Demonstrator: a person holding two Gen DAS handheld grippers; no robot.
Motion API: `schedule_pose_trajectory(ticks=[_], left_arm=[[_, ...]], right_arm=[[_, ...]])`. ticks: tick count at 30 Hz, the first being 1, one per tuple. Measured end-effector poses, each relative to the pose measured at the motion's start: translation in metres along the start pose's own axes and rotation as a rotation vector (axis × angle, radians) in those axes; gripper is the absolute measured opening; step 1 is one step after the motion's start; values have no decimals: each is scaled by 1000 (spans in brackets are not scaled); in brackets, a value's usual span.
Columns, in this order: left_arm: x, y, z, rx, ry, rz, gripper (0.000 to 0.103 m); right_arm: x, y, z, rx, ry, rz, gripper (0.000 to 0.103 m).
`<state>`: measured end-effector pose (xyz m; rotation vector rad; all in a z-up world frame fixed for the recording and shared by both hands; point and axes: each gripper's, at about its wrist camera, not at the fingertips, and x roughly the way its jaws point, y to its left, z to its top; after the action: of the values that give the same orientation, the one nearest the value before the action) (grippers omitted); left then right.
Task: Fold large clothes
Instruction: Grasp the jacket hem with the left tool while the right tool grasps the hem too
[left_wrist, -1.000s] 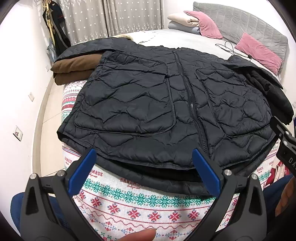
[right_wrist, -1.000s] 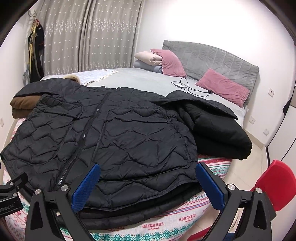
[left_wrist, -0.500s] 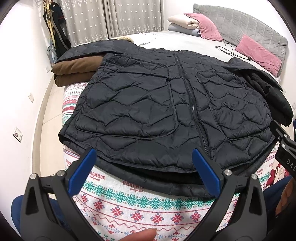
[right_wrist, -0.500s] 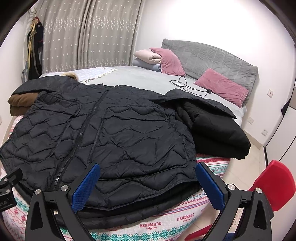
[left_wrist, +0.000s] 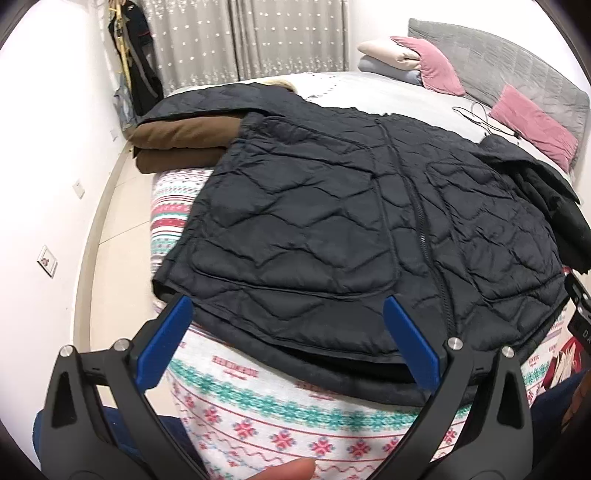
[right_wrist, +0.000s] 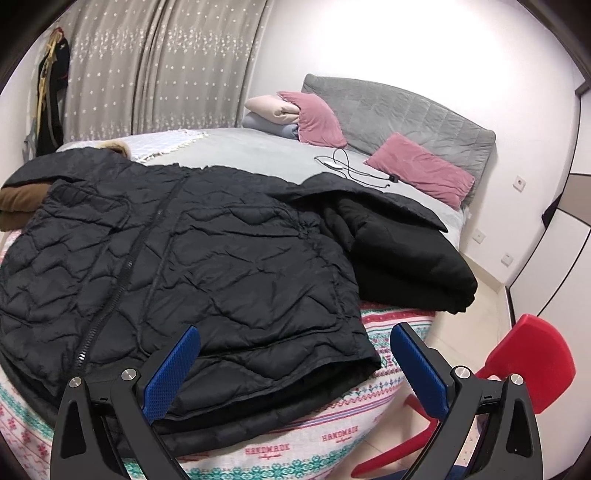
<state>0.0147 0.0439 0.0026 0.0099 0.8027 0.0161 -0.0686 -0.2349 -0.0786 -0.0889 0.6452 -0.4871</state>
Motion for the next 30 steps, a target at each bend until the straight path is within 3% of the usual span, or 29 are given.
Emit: schedule_pose_trajectory(ticks=[6,10,13,16,21,24,28,30], left_arm=[[1,30,6,-43,-4,27,103],[10,53,7,-96,50,14,103],[22,68,8,-136,109,7,103],[29,82,10,-171,123,23,103],[52,97,9,-250,196,-35,103],[61,106,10,-292,206,-10,103],[73,111,16,-339,199,-5,102],[85,114,15,-358,225,-17,97]], right_arm=[[6,-13,-4,13,17,-17,103],[9,-17,-8,16,36,-13,103],[21,-25,-10,48,99,71,103],[43,-53,-15,172,198,150,103],[80,-99,-32,436,333,332,103],[91,-108,-40,522,372,382,95],[100,-122,-43,636,381,419,78],[111,-125,-45,694,413,457,75]])
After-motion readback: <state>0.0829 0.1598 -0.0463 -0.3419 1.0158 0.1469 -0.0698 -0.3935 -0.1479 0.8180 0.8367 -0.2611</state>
